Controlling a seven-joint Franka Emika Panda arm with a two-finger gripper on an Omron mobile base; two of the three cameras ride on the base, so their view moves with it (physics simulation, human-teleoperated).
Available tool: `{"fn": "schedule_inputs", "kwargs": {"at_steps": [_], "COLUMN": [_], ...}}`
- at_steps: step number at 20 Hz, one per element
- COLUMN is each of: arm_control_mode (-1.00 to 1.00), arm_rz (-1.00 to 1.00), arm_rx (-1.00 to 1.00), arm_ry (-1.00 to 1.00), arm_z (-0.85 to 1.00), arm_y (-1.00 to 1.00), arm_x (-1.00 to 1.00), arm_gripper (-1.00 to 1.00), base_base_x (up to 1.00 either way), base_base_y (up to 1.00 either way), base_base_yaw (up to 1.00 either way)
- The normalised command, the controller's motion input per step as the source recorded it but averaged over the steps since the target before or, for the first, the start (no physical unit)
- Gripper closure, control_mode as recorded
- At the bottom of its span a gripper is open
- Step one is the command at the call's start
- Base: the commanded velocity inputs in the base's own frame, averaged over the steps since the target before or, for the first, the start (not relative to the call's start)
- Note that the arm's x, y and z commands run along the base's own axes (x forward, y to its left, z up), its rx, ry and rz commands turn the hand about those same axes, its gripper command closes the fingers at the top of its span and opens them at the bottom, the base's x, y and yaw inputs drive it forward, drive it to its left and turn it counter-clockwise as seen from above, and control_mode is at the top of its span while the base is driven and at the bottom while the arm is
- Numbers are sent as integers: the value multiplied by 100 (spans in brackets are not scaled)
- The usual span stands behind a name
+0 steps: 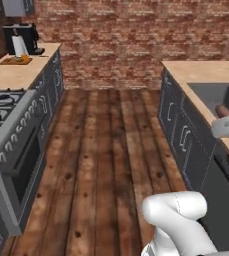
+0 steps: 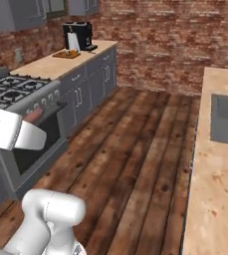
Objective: Retrieve the sausage and cheese from the fridge and place them on the cutting board on the counter.
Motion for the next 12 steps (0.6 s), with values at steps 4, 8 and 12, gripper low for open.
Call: {"fn": "schedule_inputs", "kwargs": {"at_steps": [4, 8, 12], "arm_control_mode": [100, 100, 100], "arm_rz": [0, 0, 0], "arm_rx": [0, 0, 0], "arm_ry": [0, 0, 0], "arm_z": [0, 0, 0], "arm_y": [0, 0, 0], "arm_x": [0, 0, 0], "arm_gripper": [100, 100, 100], "base_base_x": [100, 100, 100], "base_base_y": [54, 59, 35], "base_base_yaw": [-3, 0, 0]}}
